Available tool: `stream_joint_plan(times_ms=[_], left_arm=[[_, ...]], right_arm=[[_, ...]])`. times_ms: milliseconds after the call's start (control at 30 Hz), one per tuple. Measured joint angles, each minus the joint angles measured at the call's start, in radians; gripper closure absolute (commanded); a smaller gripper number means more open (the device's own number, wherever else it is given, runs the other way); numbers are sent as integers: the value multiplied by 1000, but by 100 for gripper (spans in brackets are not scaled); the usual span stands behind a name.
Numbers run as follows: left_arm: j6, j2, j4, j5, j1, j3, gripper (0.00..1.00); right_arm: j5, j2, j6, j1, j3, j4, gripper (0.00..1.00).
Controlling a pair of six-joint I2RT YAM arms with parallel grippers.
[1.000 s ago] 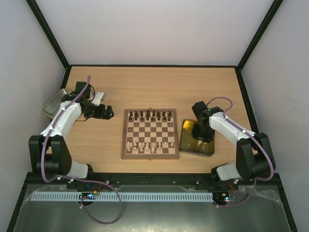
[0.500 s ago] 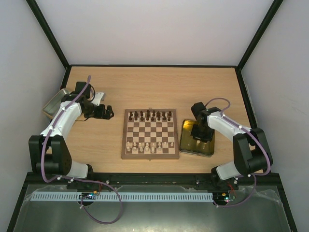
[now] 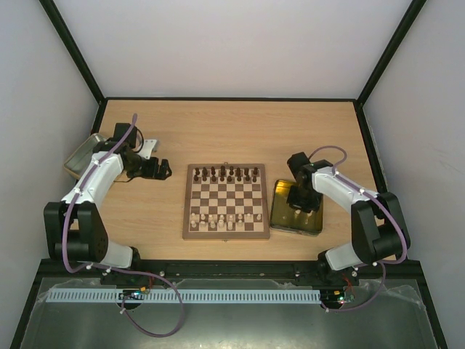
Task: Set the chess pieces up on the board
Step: Pick up the chess piece from the storage box, then place the chess piece on the chessboard.
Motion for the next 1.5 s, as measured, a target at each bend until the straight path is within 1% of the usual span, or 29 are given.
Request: stream_joint_plan(times_ms=[267, 400, 467, 667, 767, 1000, 1167, 1500], left_arm=[[0, 8, 0, 0, 0, 0, 0], [0, 13, 0, 0, 0, 0, 0], [0, 15, 0, 0, 0, 0, 1], [0, 19, 0, 0, 0, 0, 0], [0, 19, 0, 0, 0, 0, 1], [0, 21, 0, 0, 0, 0, 0], [0, 21, 0, 0, 0, 0, 0], [0, 21, 0, 0, 0, 0, 0]], right_arm=[[3, -29, -9, 0, 87, -83, 84], [1, -57, -12, 29, 140, -142, 85], [0, -61, -8, 82, 172, -175, 87], [-26, -58, 43, 317, 269, -239, 88], [-42, -37, 63, 406, 311, -256, 88], [-85, 68, 76, 542, 351, -255, 87], [-113, 130, 71, 582, 351, -239, 87], [-138, 181, 45, 583, 349, -196, 87]])
